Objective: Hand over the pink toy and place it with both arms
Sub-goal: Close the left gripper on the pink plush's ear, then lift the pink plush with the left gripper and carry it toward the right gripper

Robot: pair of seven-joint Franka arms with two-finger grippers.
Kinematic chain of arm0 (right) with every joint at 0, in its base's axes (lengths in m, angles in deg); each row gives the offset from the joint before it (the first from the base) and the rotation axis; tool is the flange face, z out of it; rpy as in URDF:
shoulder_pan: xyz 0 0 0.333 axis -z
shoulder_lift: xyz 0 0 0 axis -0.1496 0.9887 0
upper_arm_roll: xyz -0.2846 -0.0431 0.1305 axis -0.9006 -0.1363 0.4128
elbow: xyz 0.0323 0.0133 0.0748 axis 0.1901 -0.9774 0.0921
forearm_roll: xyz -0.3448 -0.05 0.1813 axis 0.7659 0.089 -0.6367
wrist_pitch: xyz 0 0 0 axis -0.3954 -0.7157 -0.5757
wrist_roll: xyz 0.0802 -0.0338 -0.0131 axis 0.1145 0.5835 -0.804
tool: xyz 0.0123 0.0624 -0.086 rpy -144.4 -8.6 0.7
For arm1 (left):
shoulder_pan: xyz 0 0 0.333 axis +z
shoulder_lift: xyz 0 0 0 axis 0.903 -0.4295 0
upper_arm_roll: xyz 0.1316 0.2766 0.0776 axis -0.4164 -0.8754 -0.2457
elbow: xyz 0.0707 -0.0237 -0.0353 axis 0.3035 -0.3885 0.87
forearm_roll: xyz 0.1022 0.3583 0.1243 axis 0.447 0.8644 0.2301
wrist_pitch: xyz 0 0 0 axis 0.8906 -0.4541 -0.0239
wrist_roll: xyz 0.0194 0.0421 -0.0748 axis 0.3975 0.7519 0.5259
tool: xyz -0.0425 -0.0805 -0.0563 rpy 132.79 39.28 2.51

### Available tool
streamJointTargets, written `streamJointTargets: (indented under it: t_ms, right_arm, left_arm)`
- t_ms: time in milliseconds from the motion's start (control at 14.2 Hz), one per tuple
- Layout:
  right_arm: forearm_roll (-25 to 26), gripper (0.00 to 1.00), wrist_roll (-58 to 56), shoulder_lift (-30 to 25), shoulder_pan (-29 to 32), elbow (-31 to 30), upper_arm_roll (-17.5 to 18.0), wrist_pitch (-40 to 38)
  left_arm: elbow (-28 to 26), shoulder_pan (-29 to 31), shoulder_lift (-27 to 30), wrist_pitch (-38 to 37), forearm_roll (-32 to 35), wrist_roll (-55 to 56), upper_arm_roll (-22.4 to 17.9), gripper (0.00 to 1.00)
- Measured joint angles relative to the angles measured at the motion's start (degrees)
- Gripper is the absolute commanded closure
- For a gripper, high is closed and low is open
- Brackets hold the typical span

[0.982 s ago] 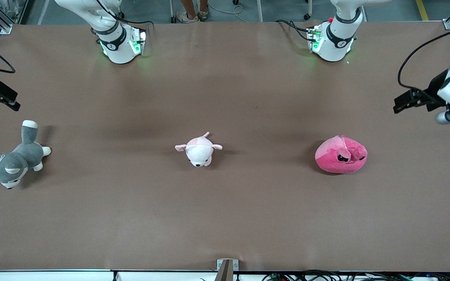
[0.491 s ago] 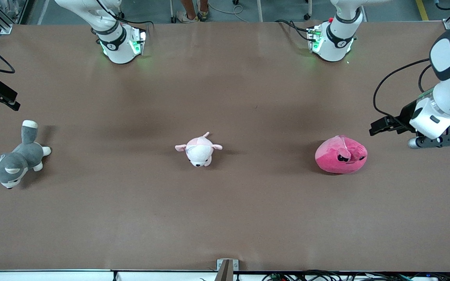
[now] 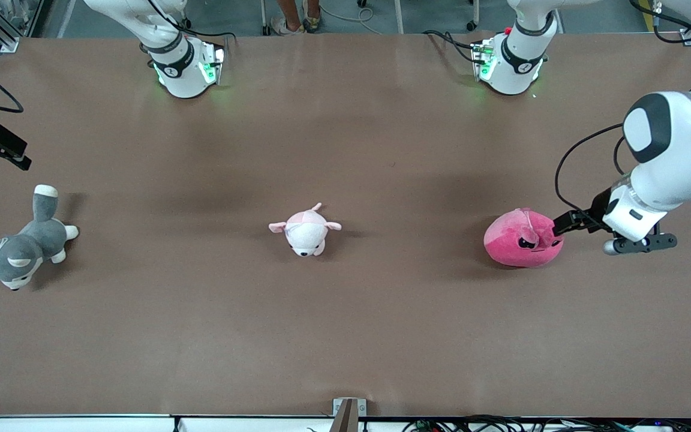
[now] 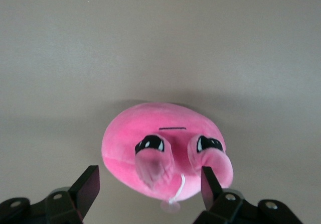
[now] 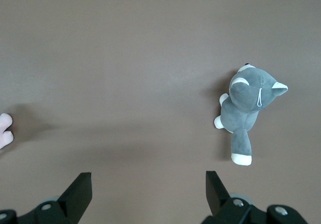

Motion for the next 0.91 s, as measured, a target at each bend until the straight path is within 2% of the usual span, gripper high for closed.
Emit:
streamJointTargets:
  t_ms: [140, 351, 561, 702, 772, 842, 912]
  right_arm:
    - [0.0, 0.00, 0.0, 0.0, 0.0, 0.0, 0.0, 0.2]
    - [0.0, 0.00, 0.0, 0.0, -0.2, 0.8, 0.1, 1.0]
    - [0.0, 0.00, 0.0, 0.0, -0.6, 1.4, 0.2, 1.0]
    - [0.0, 0.00, 0.0, 0.0, -0.6, 1.4, 0.2, 1.0]
    - [0.0, 0.00, 0.0, 0.0, -0.7, 1.4, 0.2, 1.0]
    - [-0.1, 0.00, 0.0, 0.0, -0.9, 1.4, 0.2, 1.0]
    - [-0.6, 0.00, 0.0, 0.0, -1.0, 1.4, 0.3, 1.0]
  left_arm:
    - [-0.1, 0.0, -1.6, 0.4, 0.0, 0.0, 0.2, 0.17]
    - [-0.5, 0.0, -2.6, 0.4, 0.0, 0.0, 0.2, 0.29]
    - [-1.1, 0.0, -3.0, 0.6, 0.0, 0.0, 0.2, 0.38]
    - [-1.2, 0.0, -3.3, 1.7, 0.0, 0.1, 0.2, 0.50]
    - [-1.2, 0.0, -3.6, 2.0, 0.0, 0.1, 0.2, 0.60]
    - [-1.2, 0.0, -3.8, 2.2, 0.0, 0.1, 0.2, 0.75]
    - [-1.2, 0.0, -4.0, 2.4, 0.0, 0.1, 0.3, 0.85]
